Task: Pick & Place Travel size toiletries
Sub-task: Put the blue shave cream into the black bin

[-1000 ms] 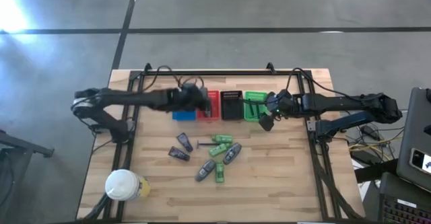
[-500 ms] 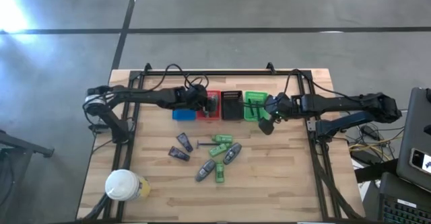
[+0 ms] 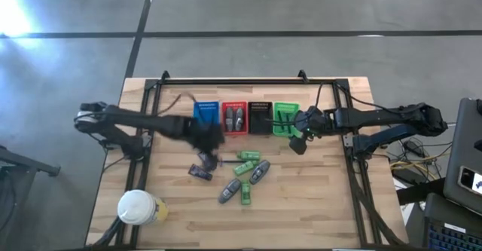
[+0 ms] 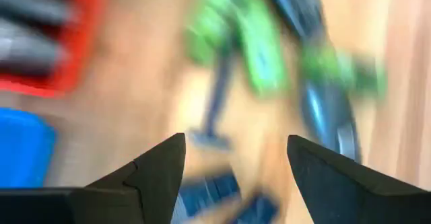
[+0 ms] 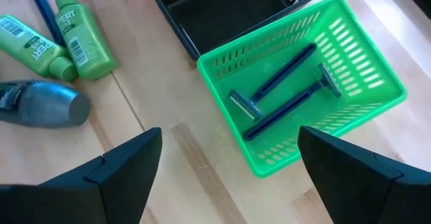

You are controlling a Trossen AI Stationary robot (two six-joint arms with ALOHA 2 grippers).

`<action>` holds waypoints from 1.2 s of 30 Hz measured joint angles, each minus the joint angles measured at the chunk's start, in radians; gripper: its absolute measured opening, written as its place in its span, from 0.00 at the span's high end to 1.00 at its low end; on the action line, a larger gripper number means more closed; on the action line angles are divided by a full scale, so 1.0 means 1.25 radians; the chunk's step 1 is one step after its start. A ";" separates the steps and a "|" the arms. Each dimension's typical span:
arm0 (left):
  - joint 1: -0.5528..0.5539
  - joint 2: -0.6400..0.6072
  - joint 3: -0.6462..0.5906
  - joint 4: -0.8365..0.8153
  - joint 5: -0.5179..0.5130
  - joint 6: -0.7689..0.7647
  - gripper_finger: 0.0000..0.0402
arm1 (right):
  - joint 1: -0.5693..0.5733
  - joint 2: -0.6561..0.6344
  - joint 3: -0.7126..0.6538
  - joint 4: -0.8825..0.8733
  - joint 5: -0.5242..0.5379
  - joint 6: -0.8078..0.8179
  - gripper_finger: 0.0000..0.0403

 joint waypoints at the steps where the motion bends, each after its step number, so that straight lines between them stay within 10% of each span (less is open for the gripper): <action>1: -0.038 -0.002 0.000 -0.024 -0.015 0.043 0.34 | -0.001 0.000 0.000 0.000 0.001 -0.001 0.16; 9: -0.177 0.047 -0.001 -0.113 -0.197 0.270 0.34 | 0.000 0.000 0.000 0.004 0.002 -0.007 0.17; 27: -0.082 0.222 -0.002 -0.092 -0.115 0.615 0.35 | 0.000 0.000 0.000 -0.003 0.002 0.008 0.15; 36: -0.080 0.272 0.001 -0.086 -0.104 0.629 0.51 | 0.000 0.000 0.000 -0.004 0.003 0.006 0.21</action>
